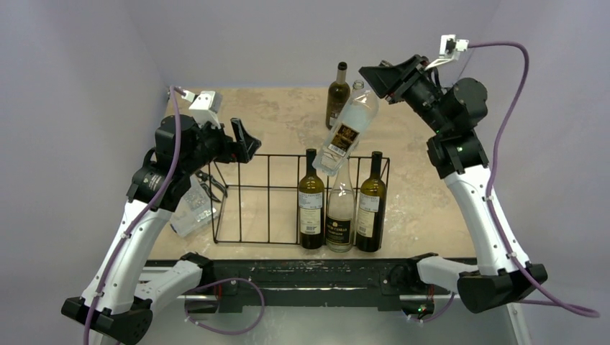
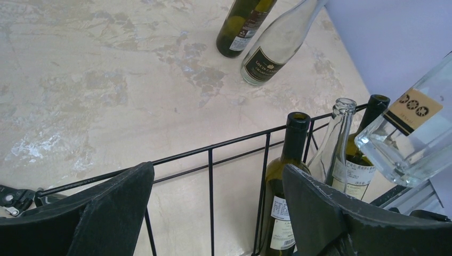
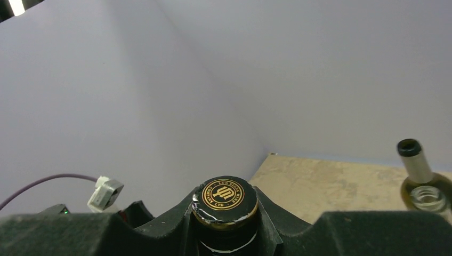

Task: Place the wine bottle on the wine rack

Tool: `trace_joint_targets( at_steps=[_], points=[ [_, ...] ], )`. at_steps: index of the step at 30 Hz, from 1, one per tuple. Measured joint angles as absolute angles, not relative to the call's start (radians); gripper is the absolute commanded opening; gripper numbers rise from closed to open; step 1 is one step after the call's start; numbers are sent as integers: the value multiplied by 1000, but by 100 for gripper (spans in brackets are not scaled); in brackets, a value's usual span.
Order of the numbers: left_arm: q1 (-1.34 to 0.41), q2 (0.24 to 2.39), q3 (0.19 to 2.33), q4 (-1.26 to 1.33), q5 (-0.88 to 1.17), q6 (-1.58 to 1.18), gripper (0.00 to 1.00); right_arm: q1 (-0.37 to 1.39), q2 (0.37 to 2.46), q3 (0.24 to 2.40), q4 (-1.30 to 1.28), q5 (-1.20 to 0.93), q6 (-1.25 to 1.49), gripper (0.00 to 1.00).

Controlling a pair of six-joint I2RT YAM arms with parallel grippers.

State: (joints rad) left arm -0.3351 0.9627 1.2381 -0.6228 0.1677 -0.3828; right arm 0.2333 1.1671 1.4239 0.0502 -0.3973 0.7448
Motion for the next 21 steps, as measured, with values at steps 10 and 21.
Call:
trace_joint_targets(
  at_steps=[10, 21],
  points=[
    [-335, 955, 1238, -624, 138, -383, 90, 444, 1208, 1424, 88, -447, 770, 0],
    [-335, 889, 1238, -623, 68, -383, 89, 597, 1281, 1385, 107, -414, 739, 0]
  ],
)
